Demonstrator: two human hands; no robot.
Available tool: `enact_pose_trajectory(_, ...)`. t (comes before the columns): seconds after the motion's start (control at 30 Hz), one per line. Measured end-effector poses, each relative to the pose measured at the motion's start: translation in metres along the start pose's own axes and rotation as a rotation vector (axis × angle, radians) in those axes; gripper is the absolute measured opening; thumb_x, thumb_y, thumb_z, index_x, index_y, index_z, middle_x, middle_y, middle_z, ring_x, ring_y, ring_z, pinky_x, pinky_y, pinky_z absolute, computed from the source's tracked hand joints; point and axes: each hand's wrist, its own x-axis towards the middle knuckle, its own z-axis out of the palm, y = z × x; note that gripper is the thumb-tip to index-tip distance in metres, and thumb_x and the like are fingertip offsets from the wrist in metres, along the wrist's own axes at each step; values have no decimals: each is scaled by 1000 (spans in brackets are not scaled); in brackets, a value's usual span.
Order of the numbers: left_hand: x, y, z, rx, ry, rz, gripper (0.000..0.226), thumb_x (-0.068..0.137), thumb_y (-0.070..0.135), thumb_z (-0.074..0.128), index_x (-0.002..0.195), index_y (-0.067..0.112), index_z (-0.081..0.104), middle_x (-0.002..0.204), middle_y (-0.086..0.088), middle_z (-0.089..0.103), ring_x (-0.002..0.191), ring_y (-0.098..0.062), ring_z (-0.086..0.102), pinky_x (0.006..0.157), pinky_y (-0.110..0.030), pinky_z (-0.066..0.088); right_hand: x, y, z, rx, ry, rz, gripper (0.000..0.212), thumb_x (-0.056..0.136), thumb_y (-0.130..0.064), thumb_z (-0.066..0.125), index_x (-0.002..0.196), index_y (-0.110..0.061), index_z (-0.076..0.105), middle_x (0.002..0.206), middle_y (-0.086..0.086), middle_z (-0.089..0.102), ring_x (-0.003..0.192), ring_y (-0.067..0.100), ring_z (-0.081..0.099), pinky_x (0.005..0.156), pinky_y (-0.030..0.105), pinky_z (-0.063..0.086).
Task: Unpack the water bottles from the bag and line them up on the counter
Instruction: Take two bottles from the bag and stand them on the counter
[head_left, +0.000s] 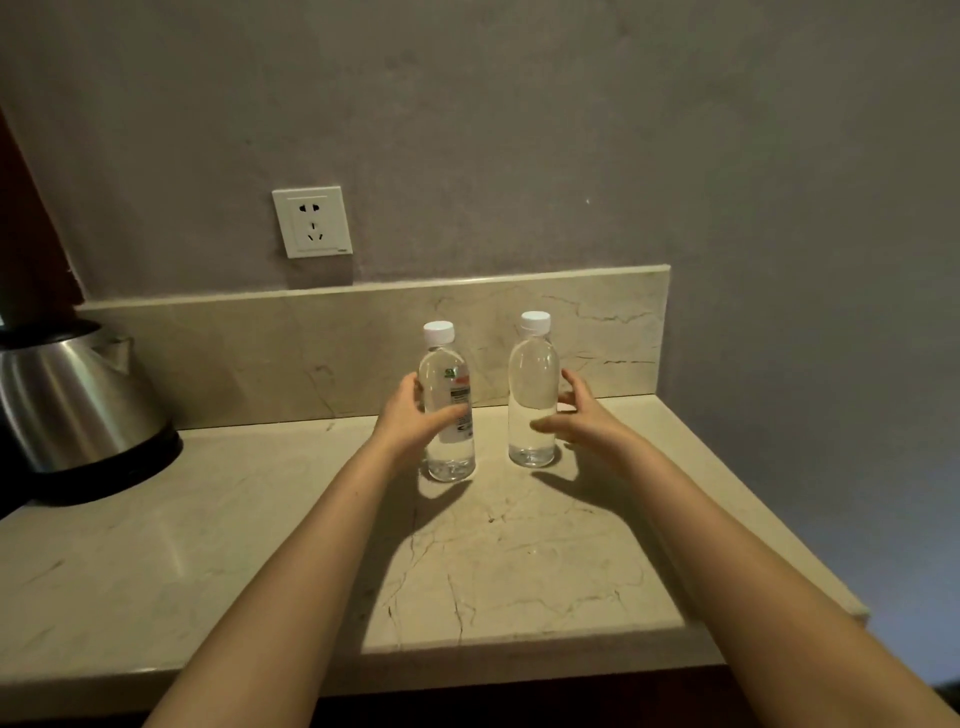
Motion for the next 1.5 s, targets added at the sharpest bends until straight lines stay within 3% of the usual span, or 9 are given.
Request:
enact_pose_trajectory(0.07,-5,-13,6,29,-37,-38,70,74,23,79,133,12,43,130,-9,56,111,-22,54,94,-34,44,4,13,4,25,-54,24,90,76,8,68,144,-35,29,133,5,47,120,34,51,90,53,53)
enact_pose_trajectory(0.13,-6,-18,9,54,-35,-51,73,74,22,79,136,11,42,133,-8,54,118,-25,52,98,-37,43,9,19,11,-194,5,-54,78,75,3,73,139,-23,36,129,6,55,119,30,55,98,45,48)
enact_pose_trajectory(0.27,-5,-19,13,83,17,-50,73,72,24,80,134,13,44,133,-8,53,118,-26,52,97,-38,45,13,19,25,-420,189,-95,82,65,-26,86,133,-23,41,118,-6,55,108,21,59,93,39,51)
enact_pose_trajectory(0.4,-4,-16,26,91,107,-40,63,70,26,82,122,15,49,122,-5,60,109,-23,57,90,-36,48,10,17,27,-631,350,-144,86,58,-43,87,127,-20,42,121,-1,59,109,24,58,91,41,51)
enact_pose_trajectory(0.73,37,34,108,7,55,38,55,63,24,87,105,21,51,103,3,64,95,-18,63,86,-37,54,20,5,-68,-788,479,-128,73,62,-42,86,119,-20,45,119,-1,63,106,25,61,80,35,50)
enact_pose_trajectory(0.9,66,49,167,87,39,16,56,60,25,88,101,19,51,107,-1,65,97,-19,62,87,-36,52,52,5,-125,-617,438,-84,89,55,-42,90,129,-19,47,128,2,62,118,25,58,96,38,50)
enact_pose_trajectory(1.17,95,55,215,64,22,-17,53,62,25,87,104,20,55,108,-1,68,96,-17,65,91,-41,53,85,15,-166,-802,286,-110,100,56,-58,81,137,-19,37,134,4,55,123,26,54,96,45,50)
enact_pose_trajectory(1.3,98,50,215,261,-1,-17,59,63,49,81,110,23,59,108,2,63,98,-16,61,92,-38,52,91,12,-188,-888,84,-103,91,59,-51,79,136,-21,42,134,2,55,120,23,55,97,42,49)
enact_pose_trajectory(1.5,94,44,217,156,-28,-78,56,62,48,82,108,21,65,94,-1,71,84,-24,68,78,-48,58,93,15,-193,-1073,41,-123,73,74,-55,71,134,-22,46,129,-2,59,114,19,58,91,41,52)
